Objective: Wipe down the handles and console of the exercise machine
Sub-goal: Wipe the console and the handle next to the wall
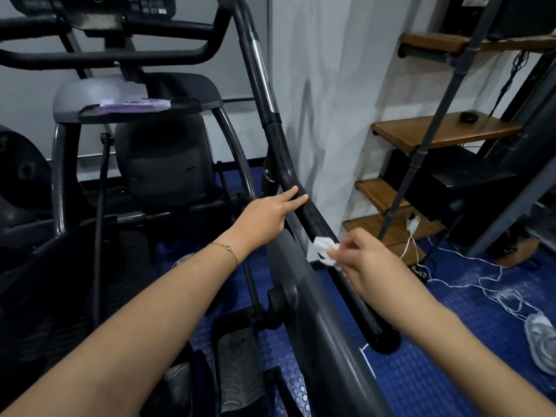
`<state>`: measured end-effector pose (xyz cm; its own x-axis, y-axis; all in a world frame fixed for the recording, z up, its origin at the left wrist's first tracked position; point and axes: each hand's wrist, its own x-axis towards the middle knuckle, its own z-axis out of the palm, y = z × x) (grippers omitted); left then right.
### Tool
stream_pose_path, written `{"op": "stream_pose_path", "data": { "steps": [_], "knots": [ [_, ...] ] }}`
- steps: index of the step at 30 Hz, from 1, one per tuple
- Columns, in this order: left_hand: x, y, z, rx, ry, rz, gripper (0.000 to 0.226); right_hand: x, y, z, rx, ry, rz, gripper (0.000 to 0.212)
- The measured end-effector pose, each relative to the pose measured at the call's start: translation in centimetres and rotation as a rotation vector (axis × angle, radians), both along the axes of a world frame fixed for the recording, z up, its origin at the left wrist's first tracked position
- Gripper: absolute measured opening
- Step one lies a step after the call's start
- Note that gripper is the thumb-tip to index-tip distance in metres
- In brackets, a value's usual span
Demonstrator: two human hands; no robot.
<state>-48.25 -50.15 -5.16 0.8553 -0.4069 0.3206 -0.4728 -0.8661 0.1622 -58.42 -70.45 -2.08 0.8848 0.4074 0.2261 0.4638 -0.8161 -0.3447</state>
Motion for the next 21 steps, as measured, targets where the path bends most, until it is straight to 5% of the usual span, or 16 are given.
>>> {"op": "stream_pose_path", "data": {
  "steps": [8,21],
  "knots": [
    [0.1,0.3,0.4,0.079,0.021,-0.019,0.068,1.3,2.1,-0.4,-0.13,-0.049,-0.116,0.027],
    [2.4,0.8,1.6,0.039,-0.03,0.054,0.06,2.9,1.3,0.6,0.089,0.03,-0.148,0.025]
  ]
}}
